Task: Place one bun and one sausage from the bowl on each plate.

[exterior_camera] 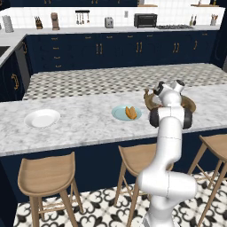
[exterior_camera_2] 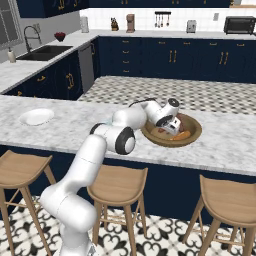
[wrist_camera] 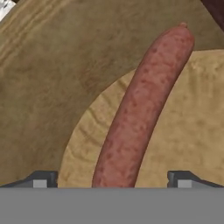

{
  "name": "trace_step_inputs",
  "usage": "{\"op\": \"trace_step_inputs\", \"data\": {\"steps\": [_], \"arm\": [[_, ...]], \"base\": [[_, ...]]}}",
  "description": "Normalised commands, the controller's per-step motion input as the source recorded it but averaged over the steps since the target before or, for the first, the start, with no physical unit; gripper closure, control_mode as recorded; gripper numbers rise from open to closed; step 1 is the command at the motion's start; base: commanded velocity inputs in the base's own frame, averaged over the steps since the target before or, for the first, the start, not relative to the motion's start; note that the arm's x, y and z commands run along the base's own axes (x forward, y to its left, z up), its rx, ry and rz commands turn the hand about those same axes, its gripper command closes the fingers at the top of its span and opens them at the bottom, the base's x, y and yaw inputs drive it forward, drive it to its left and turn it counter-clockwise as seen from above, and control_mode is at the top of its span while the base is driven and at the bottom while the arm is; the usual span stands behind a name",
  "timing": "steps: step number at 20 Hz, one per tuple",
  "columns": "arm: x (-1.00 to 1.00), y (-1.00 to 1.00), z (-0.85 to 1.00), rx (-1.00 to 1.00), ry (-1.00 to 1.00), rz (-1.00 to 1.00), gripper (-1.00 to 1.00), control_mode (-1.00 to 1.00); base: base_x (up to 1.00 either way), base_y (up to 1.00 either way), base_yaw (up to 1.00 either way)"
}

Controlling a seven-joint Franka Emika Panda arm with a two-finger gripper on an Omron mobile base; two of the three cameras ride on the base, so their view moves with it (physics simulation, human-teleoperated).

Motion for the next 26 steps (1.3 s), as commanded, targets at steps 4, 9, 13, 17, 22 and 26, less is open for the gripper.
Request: {"op": "trace_step_inputs", "data": {"steps": [4,9,13,17,22,26], "arm": [[0.00,0.10,-0.50,-0.01,0.00,0.00,-1.00,-1.00],[0.00,0.07,-0.32,0.00,0.00,0.00,-1.00,-1.00],[0.00,0.08,-0.40,0.00,0.00,0.00,-1.00,-1.00],[0.00,0.04,-0.38,0.00,0.00,0.00,1.00,-1.00],[0.00,0.00,-0.21,0.00,0.01,0.00,1.00,-1.00],[0.00,0.00,0.00,0.00,0.01,0.00,1.00,-1.00]], "base": [[0.00,0.00,0.00],[0.00,0.00,0.00],[0.00,0.00,0.00],[0.00,0.00,0.00],[0.00,0.00,0.00],[0.00,0.00,0.00]]}}
